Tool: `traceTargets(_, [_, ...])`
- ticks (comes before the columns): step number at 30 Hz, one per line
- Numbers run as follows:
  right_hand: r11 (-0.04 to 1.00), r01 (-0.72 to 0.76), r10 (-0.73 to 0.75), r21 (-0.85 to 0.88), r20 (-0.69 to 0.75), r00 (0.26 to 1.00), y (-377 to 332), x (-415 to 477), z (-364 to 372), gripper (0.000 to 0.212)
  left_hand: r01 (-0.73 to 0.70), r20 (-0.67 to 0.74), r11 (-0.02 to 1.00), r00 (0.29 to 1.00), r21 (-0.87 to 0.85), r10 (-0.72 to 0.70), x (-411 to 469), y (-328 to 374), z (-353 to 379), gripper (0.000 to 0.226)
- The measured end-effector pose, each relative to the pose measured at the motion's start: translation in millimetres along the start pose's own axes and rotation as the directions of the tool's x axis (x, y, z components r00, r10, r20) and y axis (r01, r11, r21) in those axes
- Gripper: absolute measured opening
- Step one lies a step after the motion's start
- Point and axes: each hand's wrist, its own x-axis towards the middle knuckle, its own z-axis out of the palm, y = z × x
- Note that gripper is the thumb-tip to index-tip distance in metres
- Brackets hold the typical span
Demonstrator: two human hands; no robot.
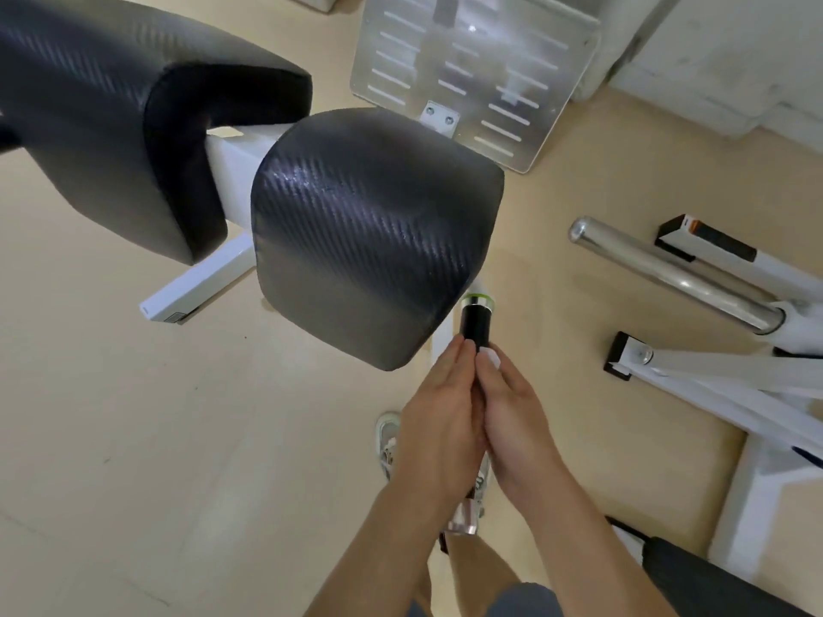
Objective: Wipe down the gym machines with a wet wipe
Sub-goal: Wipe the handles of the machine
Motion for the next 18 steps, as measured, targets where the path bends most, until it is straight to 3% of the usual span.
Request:
traceTargets(3, [0.997,0.002,-0.008,-0.077,-0.075,0.997,0.2,1.3,-5.1,0.039,-0.007,-0.129,0.998,0.992,0.064,0.015,-1.7,-4.6,0.0,0.036])
traceTargets(6, [0.995,0.008,-0.011,-0.098,-0.036,0.999,-2.2,13.5,-4.8,0.023,-0.085,-0.166,0.953,0.977,0.289,0.137,7.2,-5.5,1.2,0.005])
traceTargets(7, [0.994,0.014,-0.017,-0.112,-0.023,1.000,-2.3,19.0,-4.2,0.027,-0.098,-0.161,0.927,0.973,0.362,0.166,11.2,-3.0,1.5,0.014])
traceTargets(10, [0.993,0.019,-0.018,-0.116,0.011,1.000,-8.5,40.2,-9.0,0.029,-0.089,-0.167,0.932,0.973,0.351,0.156,24.1,5.9,4.8,0.024])
traceTargets(13, [1.000,0.014,-0.014,-0.011,0.042,0.999,-14.8,69.1,-18.9,0.024,-0.021,-0.222,0.911,0.967,0.412,0.123,43.5,17.9,7.6,0.032])
traceTargets(16, [0.979,-0.103,0.076,0.175,0.156,0.985,-33.8,88.6,-20.8,0.018,0.021,-0.210,0.872,0.973,0.488,0.094,65.5,27.9,10.8,0.036])
traceTargets(18, [0.951,-0.239,0.180,0.199,0.274,0.945,-47.9,97.0,-25.5,0.018,0.050,-0.170,0.841,0.984,0.538,0.050,77.6,36.2,11.3,0.038])
